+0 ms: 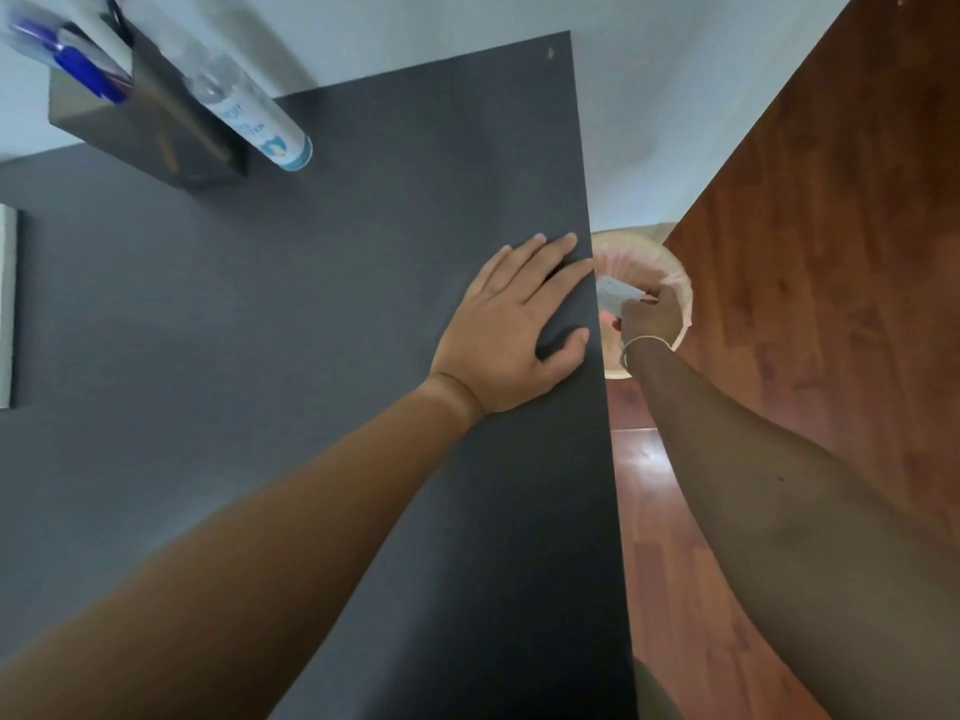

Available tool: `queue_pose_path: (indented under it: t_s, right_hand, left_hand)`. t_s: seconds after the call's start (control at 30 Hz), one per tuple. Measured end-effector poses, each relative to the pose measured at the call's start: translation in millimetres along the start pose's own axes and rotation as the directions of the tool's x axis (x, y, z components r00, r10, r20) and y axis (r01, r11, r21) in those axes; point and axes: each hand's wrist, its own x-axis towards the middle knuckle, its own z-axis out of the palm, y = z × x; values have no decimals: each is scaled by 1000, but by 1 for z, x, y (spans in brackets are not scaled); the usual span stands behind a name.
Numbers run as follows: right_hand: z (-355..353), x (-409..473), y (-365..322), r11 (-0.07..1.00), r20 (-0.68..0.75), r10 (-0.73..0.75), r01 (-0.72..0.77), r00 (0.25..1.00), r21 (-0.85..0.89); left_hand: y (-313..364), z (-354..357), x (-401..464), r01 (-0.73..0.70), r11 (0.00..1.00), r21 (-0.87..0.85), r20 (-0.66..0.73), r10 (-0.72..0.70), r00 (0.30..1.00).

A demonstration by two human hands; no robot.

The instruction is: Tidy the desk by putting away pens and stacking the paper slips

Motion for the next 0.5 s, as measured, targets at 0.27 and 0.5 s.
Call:
queue_pose_path:
  t_s: [0.27, 0.5]
  right_hand:
    - [5, 13, -3, 994, 8, -56, 57, 998, -91]
    - [7, 18, -6, 996, 63, -70, 73, 996, -45]
  left_hand:
    - [1, 0, 0, -3, 1000, -11, -17, 3, 1000]
    - [2, -1, -1, 6, 1000, -8, -10, -6, 1000]
